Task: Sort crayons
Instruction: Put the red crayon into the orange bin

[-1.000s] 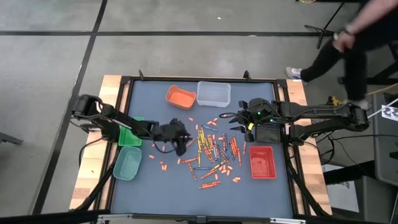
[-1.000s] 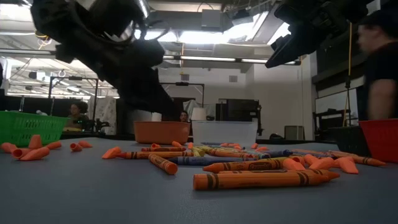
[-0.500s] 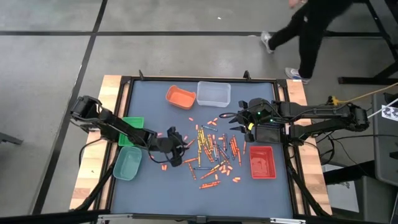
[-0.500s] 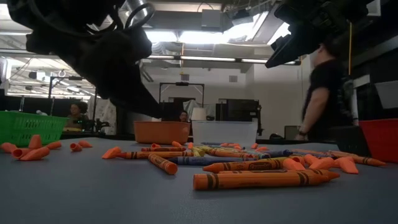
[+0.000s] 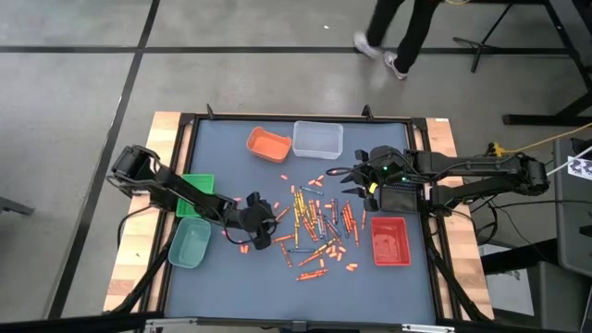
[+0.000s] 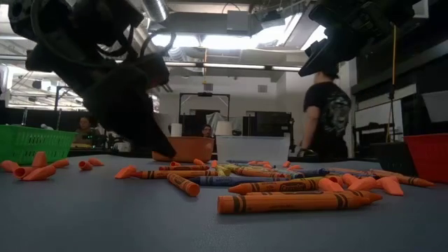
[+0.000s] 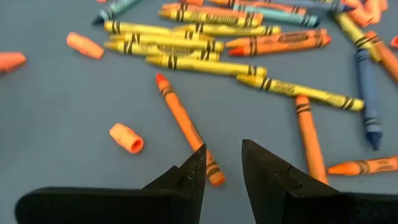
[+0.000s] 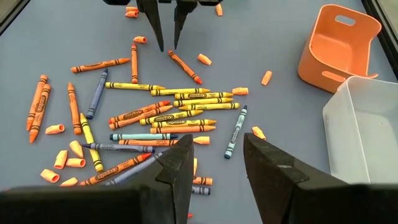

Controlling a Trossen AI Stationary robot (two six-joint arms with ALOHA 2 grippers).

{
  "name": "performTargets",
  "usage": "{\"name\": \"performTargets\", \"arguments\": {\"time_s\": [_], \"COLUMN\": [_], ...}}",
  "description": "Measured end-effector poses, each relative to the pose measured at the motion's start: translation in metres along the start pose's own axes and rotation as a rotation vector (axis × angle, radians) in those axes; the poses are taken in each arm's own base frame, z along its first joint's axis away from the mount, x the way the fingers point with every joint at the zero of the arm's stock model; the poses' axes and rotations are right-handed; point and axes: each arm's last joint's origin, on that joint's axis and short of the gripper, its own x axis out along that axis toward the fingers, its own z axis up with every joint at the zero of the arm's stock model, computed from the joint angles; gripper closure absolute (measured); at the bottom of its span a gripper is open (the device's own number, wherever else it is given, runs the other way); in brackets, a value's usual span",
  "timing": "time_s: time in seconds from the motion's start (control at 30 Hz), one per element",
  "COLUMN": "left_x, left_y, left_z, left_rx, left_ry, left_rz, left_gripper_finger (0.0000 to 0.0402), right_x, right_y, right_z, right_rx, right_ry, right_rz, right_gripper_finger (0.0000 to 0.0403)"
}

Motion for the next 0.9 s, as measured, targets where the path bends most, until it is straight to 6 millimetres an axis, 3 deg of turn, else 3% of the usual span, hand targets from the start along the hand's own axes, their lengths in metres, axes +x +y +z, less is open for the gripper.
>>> {"name": "performTargets", "arguments": {"time_s": [0.9], "left_x": [0.0042], "left_y": [0.0021], "left_z": [-0.0058], "left_rx": [-0.03], "left_ry": [0.023], "left_rz": [0.039], "left_gripper_finger": [0.0314], "right_x": [0.0], "right_y": [0.0], "right_z": [0.0], "right_rx": [0.0], "right_ry": [0.0], "right_rz": [0.0], "right_gripper_finger": [0.0265]}}
